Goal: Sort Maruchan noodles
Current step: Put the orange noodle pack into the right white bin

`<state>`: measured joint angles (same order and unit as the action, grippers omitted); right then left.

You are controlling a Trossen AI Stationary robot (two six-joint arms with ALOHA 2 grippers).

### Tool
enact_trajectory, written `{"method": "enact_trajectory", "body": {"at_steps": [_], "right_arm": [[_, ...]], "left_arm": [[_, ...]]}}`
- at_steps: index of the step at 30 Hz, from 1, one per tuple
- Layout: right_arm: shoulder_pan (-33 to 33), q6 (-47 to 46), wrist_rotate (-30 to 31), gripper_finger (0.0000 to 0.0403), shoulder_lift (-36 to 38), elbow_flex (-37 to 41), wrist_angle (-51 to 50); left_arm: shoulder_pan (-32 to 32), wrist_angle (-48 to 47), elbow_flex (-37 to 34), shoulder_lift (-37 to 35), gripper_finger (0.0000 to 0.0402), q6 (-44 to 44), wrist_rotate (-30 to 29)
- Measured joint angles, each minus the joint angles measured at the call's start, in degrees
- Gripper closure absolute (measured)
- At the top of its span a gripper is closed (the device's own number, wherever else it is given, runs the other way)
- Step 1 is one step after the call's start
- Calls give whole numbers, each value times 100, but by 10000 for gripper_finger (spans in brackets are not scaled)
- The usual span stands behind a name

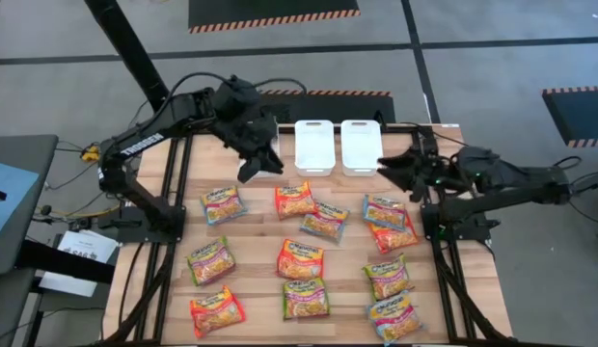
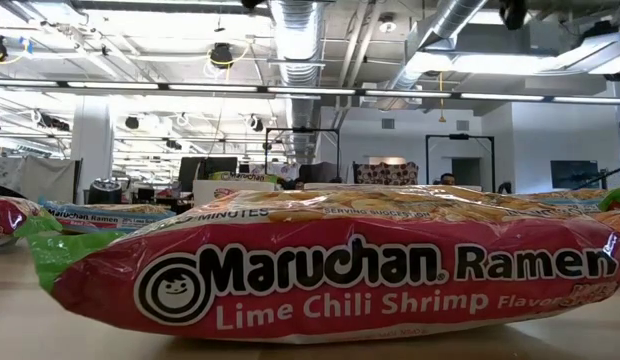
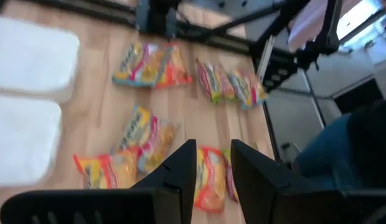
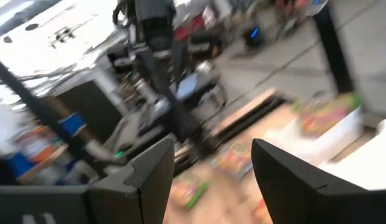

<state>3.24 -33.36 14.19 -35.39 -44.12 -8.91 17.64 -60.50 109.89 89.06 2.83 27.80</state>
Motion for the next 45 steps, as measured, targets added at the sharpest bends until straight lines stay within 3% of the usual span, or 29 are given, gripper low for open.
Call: {"method": "enact_trajectory", "body": {"at_steps": [5,12,20,33,39,45], "right_arm": [[21,-856,-770,163,-494,-2,-184],[313,-2135,-1280,163,-1190,-4,-570],[775,-3203,-1282,163,-1941,-4,-551],[1460,-4867,-1278,163,-3342,-4,-218],[1682,-5137,-1042,163,-4098,-2,282],[1646,-4902,-957,163,-4793,-2,906]], "left_arm": [[-452,-60,-164,-115,317,82,-324],[-942,-153,-632,-229,317,590,-541],[-1203,-28,-1923,-871,317,1365,-925],[-1805,2283,-4412,-2518,317,2665,-1100],[-2125,3038,-5210,-2705,317,3099,-1139],[-2390,3235,-5495,-2693,317,3142,-1200]]}}
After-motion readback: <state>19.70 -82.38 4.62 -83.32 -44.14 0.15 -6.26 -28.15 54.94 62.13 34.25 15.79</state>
